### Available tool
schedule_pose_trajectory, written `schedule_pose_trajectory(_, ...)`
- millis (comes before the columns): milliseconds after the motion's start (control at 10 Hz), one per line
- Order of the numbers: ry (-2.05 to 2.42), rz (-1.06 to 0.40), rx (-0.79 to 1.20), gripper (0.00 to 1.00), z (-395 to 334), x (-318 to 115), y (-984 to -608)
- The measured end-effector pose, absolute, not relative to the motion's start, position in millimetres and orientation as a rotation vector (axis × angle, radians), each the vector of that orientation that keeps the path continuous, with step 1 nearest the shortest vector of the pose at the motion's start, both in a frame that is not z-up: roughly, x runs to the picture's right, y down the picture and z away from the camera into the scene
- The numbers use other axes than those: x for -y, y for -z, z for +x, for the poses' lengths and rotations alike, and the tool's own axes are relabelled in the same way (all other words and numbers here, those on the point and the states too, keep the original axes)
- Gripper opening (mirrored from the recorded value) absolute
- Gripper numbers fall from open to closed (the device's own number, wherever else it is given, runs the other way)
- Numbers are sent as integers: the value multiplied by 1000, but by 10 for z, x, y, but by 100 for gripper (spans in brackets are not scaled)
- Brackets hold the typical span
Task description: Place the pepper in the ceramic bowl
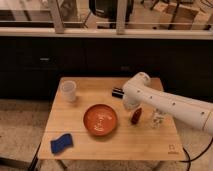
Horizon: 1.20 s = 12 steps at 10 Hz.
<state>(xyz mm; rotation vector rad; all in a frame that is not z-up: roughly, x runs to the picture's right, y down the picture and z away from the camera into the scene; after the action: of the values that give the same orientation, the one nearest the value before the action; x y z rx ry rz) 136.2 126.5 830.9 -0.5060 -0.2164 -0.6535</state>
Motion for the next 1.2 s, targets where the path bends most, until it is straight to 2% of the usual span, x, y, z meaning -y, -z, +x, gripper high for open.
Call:
schedule_pose_trajectory(100, 654, -506, 220, 80, 1354, -1260, -8308)
schedule_pose_trajectory(200, 659, -514, 219, 77, 1344, -1256, -8319)
schedule_pose_trajectory(500, 661, -518, 225, 50, 1360, -1251, -8318)
schedule_pose_trajectory(600, 656, -515, 222, 47, 1438, -1241, -8323)
schedule_pose_trajectory(700, 653, -514, 226, 50, 1463, -1232, -8328)
schedule_pose_trajectory(1000, 637, -510, 230, 78, 1580, -1240, -8364)
schedule_pose_trajectory(1200, 620, -510, 237, 80, 1649, -1253, -8368)
